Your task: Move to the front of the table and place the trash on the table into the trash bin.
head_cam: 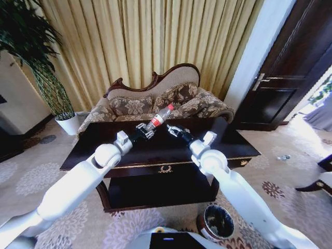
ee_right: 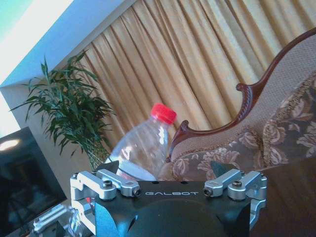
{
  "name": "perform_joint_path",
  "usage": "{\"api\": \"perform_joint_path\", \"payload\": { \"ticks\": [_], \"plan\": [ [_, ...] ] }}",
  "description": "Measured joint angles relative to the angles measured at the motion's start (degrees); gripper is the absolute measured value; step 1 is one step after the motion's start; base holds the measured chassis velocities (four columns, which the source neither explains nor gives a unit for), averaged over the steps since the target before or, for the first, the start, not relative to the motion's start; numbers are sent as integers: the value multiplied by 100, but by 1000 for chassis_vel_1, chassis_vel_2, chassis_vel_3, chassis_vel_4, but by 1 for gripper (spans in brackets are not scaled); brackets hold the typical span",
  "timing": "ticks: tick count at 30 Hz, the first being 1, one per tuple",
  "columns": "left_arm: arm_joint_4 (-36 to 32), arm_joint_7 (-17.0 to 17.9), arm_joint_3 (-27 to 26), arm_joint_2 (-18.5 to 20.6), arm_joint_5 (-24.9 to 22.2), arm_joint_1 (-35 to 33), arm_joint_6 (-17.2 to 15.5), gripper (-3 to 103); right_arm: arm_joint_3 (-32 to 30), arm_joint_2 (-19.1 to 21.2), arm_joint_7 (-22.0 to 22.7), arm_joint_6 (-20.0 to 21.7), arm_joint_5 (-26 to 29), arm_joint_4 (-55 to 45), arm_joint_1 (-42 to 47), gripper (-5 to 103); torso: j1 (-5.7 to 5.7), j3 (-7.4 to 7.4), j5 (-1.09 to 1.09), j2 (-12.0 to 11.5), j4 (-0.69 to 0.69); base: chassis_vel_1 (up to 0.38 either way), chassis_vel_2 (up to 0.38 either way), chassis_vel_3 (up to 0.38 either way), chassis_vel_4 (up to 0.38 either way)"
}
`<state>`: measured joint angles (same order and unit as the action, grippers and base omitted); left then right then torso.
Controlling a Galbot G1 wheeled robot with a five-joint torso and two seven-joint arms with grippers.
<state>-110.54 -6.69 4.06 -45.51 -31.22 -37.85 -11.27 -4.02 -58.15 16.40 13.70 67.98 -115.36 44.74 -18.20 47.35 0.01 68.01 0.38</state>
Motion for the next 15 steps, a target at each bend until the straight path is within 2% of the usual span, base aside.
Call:
{"api": "perform_joint_path", "payload": {
  "ticks": [15],
  "plan": [
    [-189, -4, 198, -49, 65, 46, -49, 39, 281, -5, 33, 43, 46, -3, -223, 100, 0, 0, 0, 0, 2, 0, 0, 0, 0]
  ]
}}
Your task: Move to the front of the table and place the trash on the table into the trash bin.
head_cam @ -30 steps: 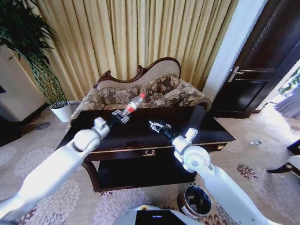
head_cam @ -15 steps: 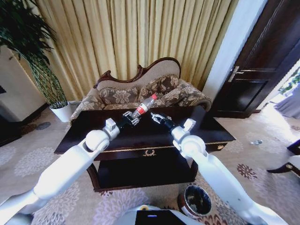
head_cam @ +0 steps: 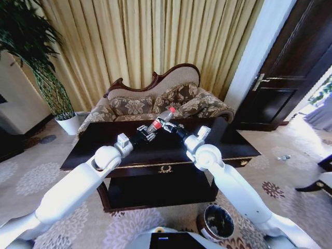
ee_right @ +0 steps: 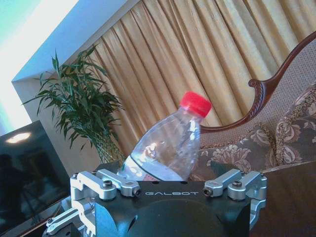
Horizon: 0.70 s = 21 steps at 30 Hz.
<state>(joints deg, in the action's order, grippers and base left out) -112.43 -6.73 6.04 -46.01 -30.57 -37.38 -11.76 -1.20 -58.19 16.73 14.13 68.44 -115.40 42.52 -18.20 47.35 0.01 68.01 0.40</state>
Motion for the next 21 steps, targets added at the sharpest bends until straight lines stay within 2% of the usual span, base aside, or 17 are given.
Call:
{"api": "perform_joint_path", "payload": {
  "ticks": [10, 11, 12, 14, 15, 17, 19, 20, 21],
  "plan": [
    [-90, 65, 129, -34, 18, 13, -81, 39, 12, -37, 2, 4, -126, 19, 17, 100, 0, 0, 0, 0, -1, 0, 0, 0, 0],
    [-96, 71, 133, -34, 27, -4, -85, 39, 16, -37, 25, 3, -171, 16, 27, 95, 0, 0, 0, 1, -1, 0, 0, 0, 0],
    [-96, 71, 133, -34, 27, -4, -85, 39, 16, -37, 25, 3, -171, 16, 27, 95, 0, 0, 0, 1, -1, 0, 0, 0, 0],
    [-114, 112, 131, -45, 48, -50, -103, 39, 22, -48, 99, -6, -207, -4, 60, 84, 0, 0, 0, 1, -1, 0, 0, 0, 0],
    [-114, 112, 131, -45, 48, -50, -103, 39, 22, -48, 99, -6, -207, -4, 60, 84, 0, 0, 0, 1, -1, 0, 0, 0, 0],
    [-158, 148, 96, -67, 57, -125, -150, 39, 20, -51, 126, -31, -222, -11, 86, 70, 0, 0, 0, 1, 0, 0, 0, 0, 0],
    [-178, 151, 83, -67, 61, -154, -170, 39, 20, -53, 129, -39, -222, -17, 95, 70, 0, 0, 0, 1, -1, 0, 0, 0, 0],
    [-199, 160, 71, -67, 63, -189, -186, 39, 18, -57, 129, -46, -223, -31, 121, 63, 0, 0, 0, 0, -1, 0, 0, 0, 0],
    [-206, 163, 65, -66, 63, -202, -194, 39, 16, -57, 126, -48, -223, -36, 134, 63, 0, 0, 0, 1, -1, 0, 0, 0, 0]
  ]
}}
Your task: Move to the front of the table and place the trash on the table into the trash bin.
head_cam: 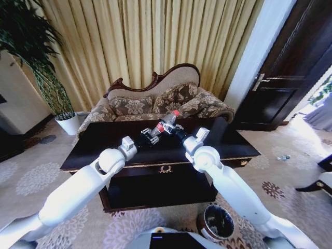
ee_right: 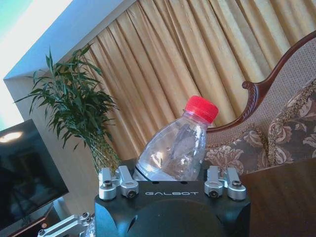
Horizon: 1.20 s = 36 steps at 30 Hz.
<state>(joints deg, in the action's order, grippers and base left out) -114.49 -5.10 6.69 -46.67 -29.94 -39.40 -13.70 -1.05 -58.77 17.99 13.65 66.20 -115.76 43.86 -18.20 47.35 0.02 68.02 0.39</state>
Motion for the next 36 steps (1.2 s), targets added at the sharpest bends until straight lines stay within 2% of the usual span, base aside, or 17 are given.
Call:
{"api": "perform_joint_path", "payload": {
  "ticks": [3, 4, 5, 7, 8, 9, 11, 12, 13, 15, 16, 19, 23, 25, 29, 32, 36],
  "plan": [
    [-15, 0, -37, 4, -2, -41, -37, 37, -7, -2, -16, -13, -20, -13, 54, 57, 0, 0, 0, 0, 1, 0, 0, 0, 0],
    [-15, 3, -50, 8, -3, -52, -44, 42, -8, -3, -26, -16, -29, -15, 67, 54, 0, 0, 0, 0, 1, 0, 0, 0, 0],
    [-15, 8, -75, 19, -11, -71, -57, 53, -5, -13, -53, -19, -57, -15, 85, 51, 0, 0, 0, 0, 0, 0, 0, 0, 0],
    [-16, 10, -83, 22, -19, -75, -59, 53, 2, -20, -57, -19, -70, -10, 86, 47, 0, 0, 0, 0, 0, 0, 0, 0, 0],
    [-18, 12, -91, 23, -29, -76, -61, 58, 14, -28, -58, -18, -79, 2, 85, 44, 0, 0, 0, 0, 0, 0, 0, 0, 0],
    [-18, 12, -91, 23, -29, -76, -61, 58, 14, -28, -58, -18, -79, 2, 85, 44, 0, 0, 0, 0, 0, 0, 0, 0, 0],
    [-20, 19, -103, 26, -38, -76, -63, 69, 17, -31, -58, -16, -83, 16, 76, 41, 0, 0, 0, 0, 0, 0, 0, 0, 0],
    [-18, 23, -122, 34, -39, -83, -66, 75, 15, -32, -57, -16, -85, 31, 74, 34, 0, 0, 0, 0, 0, 0, 0, 0, 0],
    [-18, 23, -122, 34, -39, -83, -66, 75, 15, -32, -57, -16, -85, 31, 74, 34, 0, 0, 0, 0, 0, 0, 0, 0, 0],
    [-7, 21, -176, 57, -41, -126, -78, 86, -12, -34, -76, -15, -100, 61, 81, 28, 0, 0, 0, 0, 1, 0, 0, 0, 0],
    [-7, 21, -176, 57, -41, -126, -78, 86, -12, -34, -76, -15, -100, 61, 81, 28, 0, 0, 0, 0, 1, 0, 0, 0, 0],
    [-79, 89, -349, 84, -107, -255, -215, 98, -83, -76, -86, -15, -179, 134, 97, 27, 0, 0, 0, 0, 1, 0, 0, 0, 0],
    [-112, 239, -557, 66, -160, -410, -318, 100, -138, -100, 35, -35, -287, 206, 118, 27, 0, 0, -1, 0, 0, 0, 0, 0, 0],
    [-72, 361, -872, 91, -245, -621, -349, 100, -210, -66, 214, -169, -471, 314, 204, 27, 1, 0, -1, 0, 1, 0, 0, 0, 0],
    [-45, 457, -1207, 202, -331, -805, -363, 100, -353, 13, 246, -226, -604, 383, 349, 27, 0, 0, -1, 0, 0, 0, 0, 0, 0],
    [-8, 729, -1600, 332, -440, -986, -386, 100, -585, 124, 433, -231, -825, 426, 598, 27, 0, 0, -1, 0, 1, 0, 0, 0, 0],
    [-2, 929, -1848, 356, -552, -1081, -478, 100, -709, 210, 578, -235, -1013, 428, 693, 27, 0, 0, 0, 0, 1, 0, 0, 0, 0]
  ]
}}
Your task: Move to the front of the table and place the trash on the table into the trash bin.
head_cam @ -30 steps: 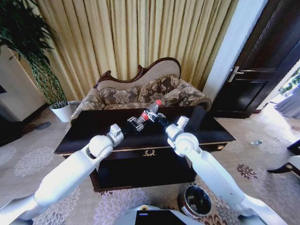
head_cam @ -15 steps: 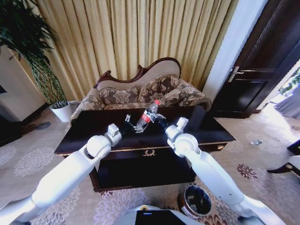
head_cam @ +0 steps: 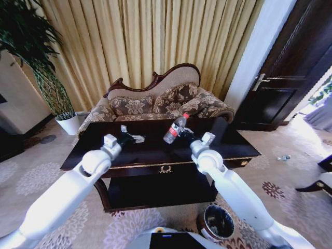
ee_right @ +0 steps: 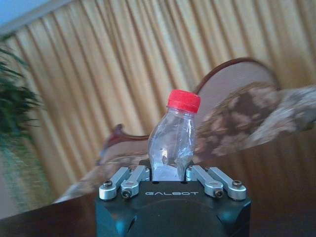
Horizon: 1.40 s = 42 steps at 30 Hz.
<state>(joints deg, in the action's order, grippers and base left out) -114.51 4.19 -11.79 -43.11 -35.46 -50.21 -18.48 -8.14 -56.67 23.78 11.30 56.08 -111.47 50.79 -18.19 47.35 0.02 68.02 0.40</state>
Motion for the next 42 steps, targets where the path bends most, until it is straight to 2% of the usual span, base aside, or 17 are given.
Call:
{"api": "perform_joint_path", "payload": {
  "ticks": [4, 8, 11, 12, 17, 20, 27, 31, 37, 42],
  "plan": [
    [112, 124, -651, 150, -163, -167, -101, 100, -206, 268, 121, -71, -623, 36, 9, 27, 0, 0, -1, 0, 0, 0, 0, 0, 0],
    [228, 94, -1060, 299, -273, -291, -103, 100, -326, 425, 161, -72, -775, 40, -18, 27, 0, 0, -1, 0, -1, 0, 0, 0, 0],
    [325, 16, -1563, 466, -353, -550, -96, 100, -429, 586, 180, -79, -1006, 81, -16, 27, 0, 0, -1, 0, -1, 0, 0, 0, 0],
    [350, -10, -1899, 563, -381, -787, -72, 100, -445, 685, 172, -154, -1177, 137, 16, 27, 0, 0, 1, 0, -1, 0, 0, 0, 0],
    [327, -51, -2369, 672, -384, -1269, -53, 100, -471, 871, 172, -246, -1299, 175, 90, 27, 0, 0, -1, -1, -3, 0, 0, 0, 0],
    [251, -97, -2875, 778, -474, -1713, -85, 100, -562, 1183, 204, -278, -1334, 114, 174, 27, 1, -1, -1, -1, -1, 0, 0, 0, 0],
    [259, -114, -2958, 928, -481, -1833, -100, 100, -650, 1517, 308, -273, -1344, -116, 360, 27, 0, 0, 0, 0, 1, 0, 0, 0, 0],
    [285, -131, -3036, 935, -505, -1948, -90, 100, -695, 1576, 352, -265, -1375, -192, 463, 27, 0, 0, 0, 0, -1, 0, 0, 0, 0],
    [497, -68, -3216, 895, -927, -2085, 224, 100, -897, 1567, 464, -234, -1409, -414, 774, 27, 0, 0, 0, -1, 0, 0, 0, 0, 0],
    [481, -96, -3419, 952, -1097, -2234, 273, 100, -1085, 1549, 508, -184, -1400, -593, 1014, 27, 0, 1, -1, -1, -1, 0, 0, 0, 0]
  ]
}}
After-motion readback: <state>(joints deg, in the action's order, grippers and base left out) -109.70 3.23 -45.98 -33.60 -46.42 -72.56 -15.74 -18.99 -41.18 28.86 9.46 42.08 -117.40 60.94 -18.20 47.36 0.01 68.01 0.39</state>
